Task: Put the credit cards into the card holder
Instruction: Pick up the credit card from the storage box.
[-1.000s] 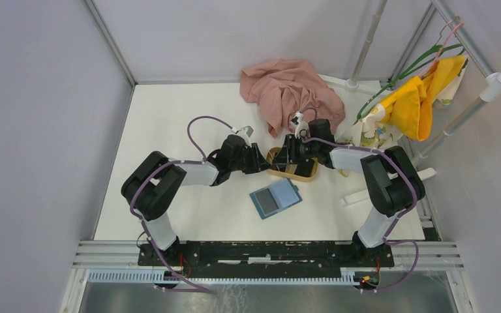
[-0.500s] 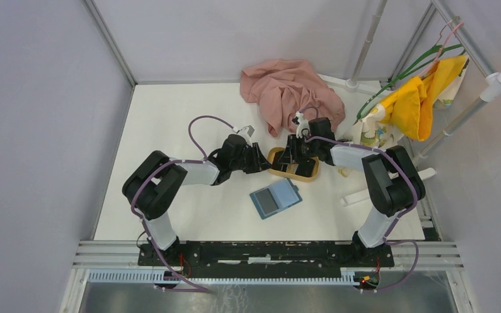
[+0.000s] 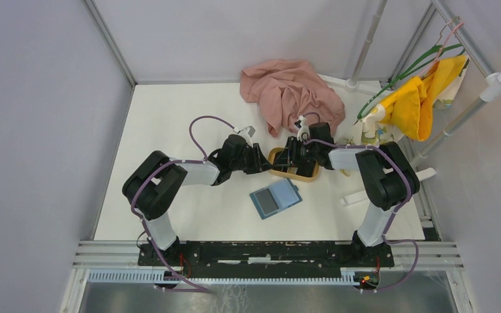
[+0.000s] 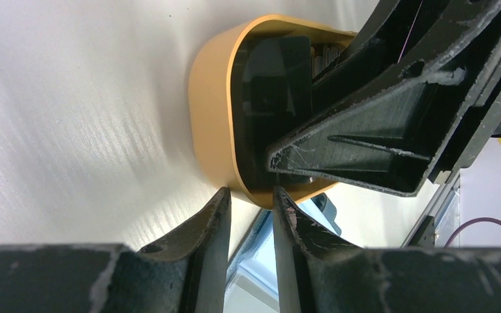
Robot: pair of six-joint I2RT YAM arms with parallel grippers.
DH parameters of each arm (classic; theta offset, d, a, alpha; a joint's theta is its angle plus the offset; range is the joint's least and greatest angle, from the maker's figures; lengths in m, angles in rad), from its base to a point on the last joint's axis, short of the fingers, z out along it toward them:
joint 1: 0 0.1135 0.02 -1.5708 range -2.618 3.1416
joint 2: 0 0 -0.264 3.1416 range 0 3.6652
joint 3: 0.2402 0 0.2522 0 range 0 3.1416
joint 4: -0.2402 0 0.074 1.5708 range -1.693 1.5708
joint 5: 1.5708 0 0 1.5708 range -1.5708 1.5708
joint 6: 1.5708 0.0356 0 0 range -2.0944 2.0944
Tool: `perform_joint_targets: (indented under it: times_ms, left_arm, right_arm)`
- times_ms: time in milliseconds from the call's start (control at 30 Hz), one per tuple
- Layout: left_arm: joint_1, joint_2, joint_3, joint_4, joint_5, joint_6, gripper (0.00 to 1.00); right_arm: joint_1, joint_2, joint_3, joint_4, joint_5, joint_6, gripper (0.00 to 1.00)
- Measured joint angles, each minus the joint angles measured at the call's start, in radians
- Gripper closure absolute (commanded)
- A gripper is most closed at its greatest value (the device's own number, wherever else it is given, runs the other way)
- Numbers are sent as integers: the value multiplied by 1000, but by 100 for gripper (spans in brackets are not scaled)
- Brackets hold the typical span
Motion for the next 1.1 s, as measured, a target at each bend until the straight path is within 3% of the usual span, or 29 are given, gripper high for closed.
perform_joint_targets:
  times_ms: [167,300,467,733,1100]
  left_arm:
    - [0,-1,0,0,2,0,64]
    - [0,-5,0,-3,4,0,64]
    - [0,-34,0,-5,4,0,63]
    - [0,-75,-3,-4,4,0,62]
    - [-2,-108,-25,-6,4,0,62]
  right_arm:
    - [-5,1,-11,10,33,31,93]
    - [-28,2,-16,-1,36,46,100]
    - [-50,1,-16,-9,17,29,100]
    - [-68,1,-14,-13,-34,-6,82]
    - [-109,1,-14,13,-79,14,77]
